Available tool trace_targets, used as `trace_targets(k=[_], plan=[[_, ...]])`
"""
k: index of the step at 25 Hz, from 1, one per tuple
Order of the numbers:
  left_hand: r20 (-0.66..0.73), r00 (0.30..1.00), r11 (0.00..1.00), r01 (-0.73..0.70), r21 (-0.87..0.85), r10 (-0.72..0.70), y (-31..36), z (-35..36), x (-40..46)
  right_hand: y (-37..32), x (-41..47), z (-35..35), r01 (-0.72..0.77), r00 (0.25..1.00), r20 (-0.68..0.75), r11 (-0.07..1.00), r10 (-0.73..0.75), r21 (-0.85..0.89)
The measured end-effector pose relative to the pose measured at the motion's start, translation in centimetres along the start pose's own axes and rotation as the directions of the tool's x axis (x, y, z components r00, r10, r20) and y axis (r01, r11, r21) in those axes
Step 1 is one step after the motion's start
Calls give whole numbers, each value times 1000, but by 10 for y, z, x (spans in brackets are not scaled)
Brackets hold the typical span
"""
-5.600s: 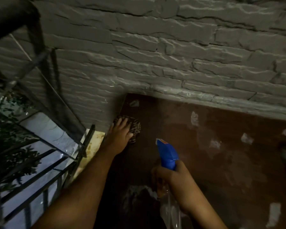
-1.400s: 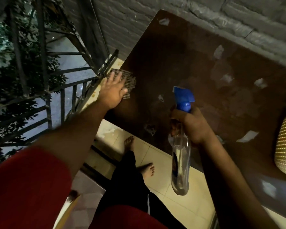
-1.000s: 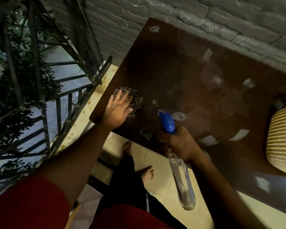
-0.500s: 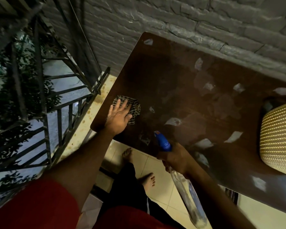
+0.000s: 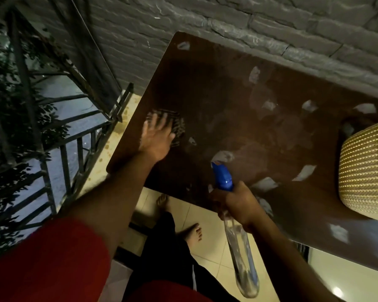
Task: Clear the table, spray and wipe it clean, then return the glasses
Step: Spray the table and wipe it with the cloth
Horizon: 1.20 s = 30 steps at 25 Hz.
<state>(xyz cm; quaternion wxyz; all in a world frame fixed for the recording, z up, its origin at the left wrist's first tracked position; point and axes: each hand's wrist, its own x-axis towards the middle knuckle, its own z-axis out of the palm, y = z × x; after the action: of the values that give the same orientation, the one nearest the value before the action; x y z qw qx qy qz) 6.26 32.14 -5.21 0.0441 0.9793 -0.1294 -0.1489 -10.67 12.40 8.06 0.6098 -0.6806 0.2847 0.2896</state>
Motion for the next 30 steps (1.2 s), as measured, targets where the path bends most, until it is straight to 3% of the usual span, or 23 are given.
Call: trace_targets(k=[2,4,6,8,10,12,13,15,17,19,20,22,24,26,28,30], plan=[[-23,968,962,-245,121,249,24,24,-31,-6,-2,-2,18,1000,-6,999,-18,35],[6,857,853,-514,92,516,22,52,-103,-10,-5,-7,40,999,21,997,-41,65],[73,783,777,-622,98,618,-10,50,-133,-9,-7,-10,44,998,50,996,-48,79],[35,845,830,-532,167,534,-31,37,-97,-8,-5,-11,34,998,50,997,-37,74],[-54,960,961,-270,59,274,-24,19,-42,-6,0,-10,27,998,57,998,-29,52],[-45,994,995,-97,20,97,9,14,-17,-4,5,-8,45,998,50,999,-45,1],[-53,991,992,-122,42,125,24,21,-23,-4,6,-7,54,998,37,998,-53,-19],[-60,950,950,-303,71,307,37,41,-69,-5,5,-6,55,998,24,998,-54,-28],[-57,908,909,-416,-24,414,18,50,-116,-8,2,-10,55,998,36,999,-55,1],[-58,925,926,-376,-20,375,-9,47,-101,-12,-1,-14,39,998,46,998,-41,50],[-68,957,957,-285,-53,281,-12,33,-74,-16,-1,-16,38,998,48,996,-41,76],[-85,993,989,-86,-116,77,4,7,1,-27,5,-19,51,997,49,992,-57,114],[-18,1000,998,-13,-63,12,32,-6,37,-41,15,-21,94,995,32,989,-98,112],[-27,989,990,-142,-11,142,32,7,24,-54,24,-21,112,993,24,986,-116,125],[-90,950,950,-304,-66,298,6,25,-20,-66,32,-23,101,995,4,980,-103,174],[-136,936,938,-337,-82,325,-25,25,-18,-79,43,-26,96,995,-12,971,-95,221]])
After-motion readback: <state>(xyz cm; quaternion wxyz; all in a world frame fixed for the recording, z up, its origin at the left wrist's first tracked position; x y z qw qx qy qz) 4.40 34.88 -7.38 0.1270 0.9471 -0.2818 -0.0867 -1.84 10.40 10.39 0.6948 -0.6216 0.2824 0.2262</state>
